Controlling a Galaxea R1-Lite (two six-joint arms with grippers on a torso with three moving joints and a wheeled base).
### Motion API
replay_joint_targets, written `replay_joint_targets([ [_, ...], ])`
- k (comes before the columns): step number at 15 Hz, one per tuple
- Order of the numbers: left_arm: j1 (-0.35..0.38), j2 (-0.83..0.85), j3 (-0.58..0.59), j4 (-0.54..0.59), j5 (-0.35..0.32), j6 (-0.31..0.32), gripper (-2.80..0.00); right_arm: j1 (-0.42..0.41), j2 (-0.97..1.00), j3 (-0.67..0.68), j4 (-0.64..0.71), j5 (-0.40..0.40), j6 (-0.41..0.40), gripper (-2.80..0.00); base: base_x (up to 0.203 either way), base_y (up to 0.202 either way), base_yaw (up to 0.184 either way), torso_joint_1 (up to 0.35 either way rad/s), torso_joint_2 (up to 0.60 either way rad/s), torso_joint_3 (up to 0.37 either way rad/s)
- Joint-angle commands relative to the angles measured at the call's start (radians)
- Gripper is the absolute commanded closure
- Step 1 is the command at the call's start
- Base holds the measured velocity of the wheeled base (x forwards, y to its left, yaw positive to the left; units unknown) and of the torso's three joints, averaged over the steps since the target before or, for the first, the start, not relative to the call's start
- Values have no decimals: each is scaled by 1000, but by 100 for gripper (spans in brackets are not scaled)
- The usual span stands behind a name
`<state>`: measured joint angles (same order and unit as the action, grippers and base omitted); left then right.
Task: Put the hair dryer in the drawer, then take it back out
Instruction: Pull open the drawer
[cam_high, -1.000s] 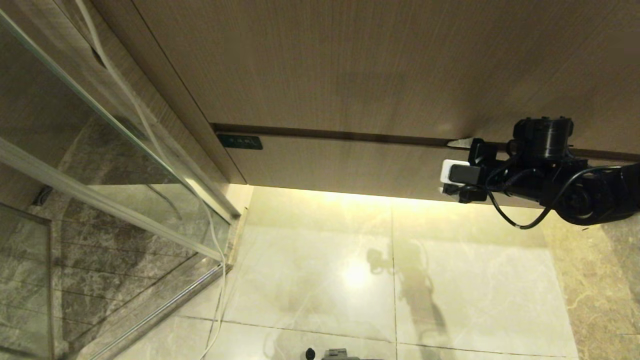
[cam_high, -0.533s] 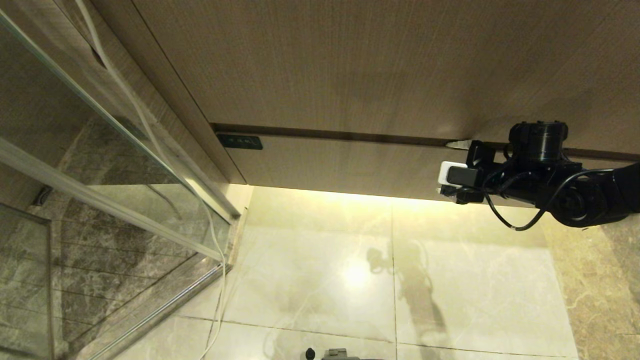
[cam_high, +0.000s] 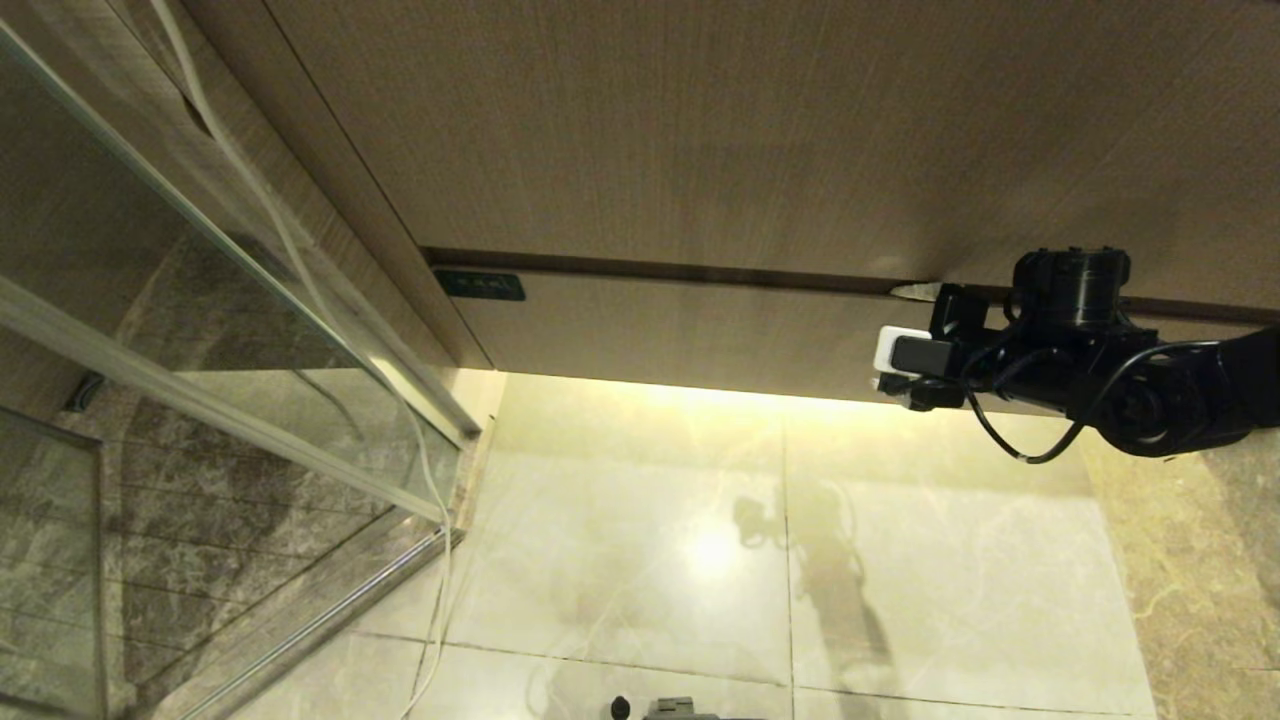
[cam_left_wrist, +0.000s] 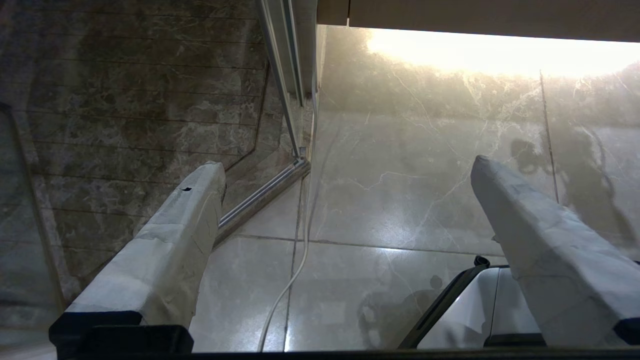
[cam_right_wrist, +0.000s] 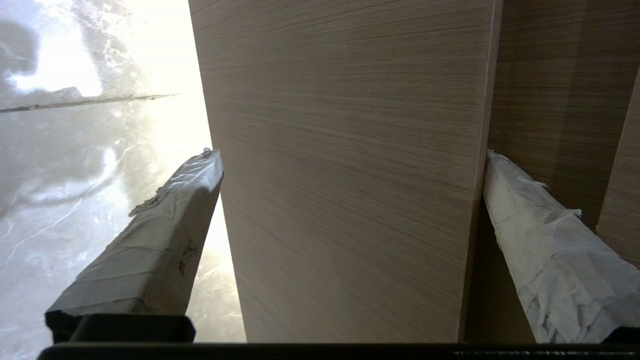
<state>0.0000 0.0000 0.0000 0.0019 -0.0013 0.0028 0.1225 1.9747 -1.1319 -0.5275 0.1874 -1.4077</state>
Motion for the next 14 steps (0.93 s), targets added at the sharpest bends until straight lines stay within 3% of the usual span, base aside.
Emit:
replay_joint_targets([
  [1, 0, 0, 0, 0, 0, 0, -280, 2, 1, 4, 29, 1, -8, -280, 0, 0, 0, 0, 0, 0],
  [9, 0, 0, 0, 0, 0, 0, -280, 2, -42, -22, 170, -6, -8, -280, 0, 0, 0, 0, 0, 0],
  [12, 0, 0, 0, 0, 0, 0, -280, 2, -95, -43, 282, -5, -11, -280, 0, 0, 0, 0, 0, 0],
  [14, 0, 1, 0, 0, 0, 0, -280, 2, -146, -1, 310, -5, -17, -280, 0, 0, 0, 0, 0, 0],
])
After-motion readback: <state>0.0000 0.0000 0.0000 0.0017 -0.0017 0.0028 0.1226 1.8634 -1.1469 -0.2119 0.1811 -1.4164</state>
